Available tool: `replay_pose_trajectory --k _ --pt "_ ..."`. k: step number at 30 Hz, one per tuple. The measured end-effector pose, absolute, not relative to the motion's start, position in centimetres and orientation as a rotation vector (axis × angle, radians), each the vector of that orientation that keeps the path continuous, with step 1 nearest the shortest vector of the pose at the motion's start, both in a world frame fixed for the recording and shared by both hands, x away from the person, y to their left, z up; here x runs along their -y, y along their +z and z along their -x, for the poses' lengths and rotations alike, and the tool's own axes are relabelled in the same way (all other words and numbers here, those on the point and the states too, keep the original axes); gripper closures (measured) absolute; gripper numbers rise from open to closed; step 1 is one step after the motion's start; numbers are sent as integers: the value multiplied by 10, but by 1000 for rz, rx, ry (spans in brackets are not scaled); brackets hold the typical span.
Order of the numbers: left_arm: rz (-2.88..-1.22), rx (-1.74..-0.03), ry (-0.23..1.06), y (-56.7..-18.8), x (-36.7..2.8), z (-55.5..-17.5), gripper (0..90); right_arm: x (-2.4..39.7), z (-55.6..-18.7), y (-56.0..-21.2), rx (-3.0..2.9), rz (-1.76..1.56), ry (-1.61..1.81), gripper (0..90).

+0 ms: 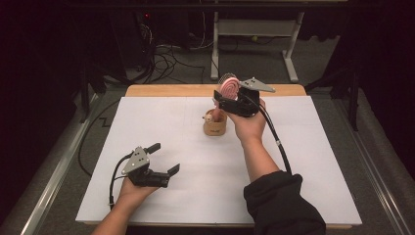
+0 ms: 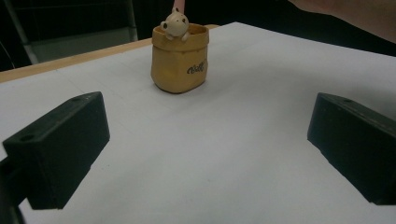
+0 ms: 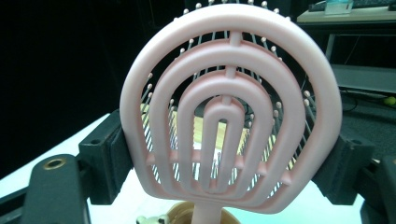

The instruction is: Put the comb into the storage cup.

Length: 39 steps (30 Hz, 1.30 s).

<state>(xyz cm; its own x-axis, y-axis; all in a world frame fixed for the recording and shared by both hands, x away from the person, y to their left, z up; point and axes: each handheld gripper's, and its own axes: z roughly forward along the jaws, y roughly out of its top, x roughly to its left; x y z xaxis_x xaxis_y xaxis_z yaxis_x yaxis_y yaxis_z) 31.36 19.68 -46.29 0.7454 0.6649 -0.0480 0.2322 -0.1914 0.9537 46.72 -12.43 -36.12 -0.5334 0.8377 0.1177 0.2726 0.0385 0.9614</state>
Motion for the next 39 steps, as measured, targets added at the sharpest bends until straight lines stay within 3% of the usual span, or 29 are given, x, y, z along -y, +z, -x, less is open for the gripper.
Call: replay_pose_trajectory --k 39 --pt "-1770 -704 456 -464 -195 -313 0 125 -465 -373 -1847 -1154 1508 190"
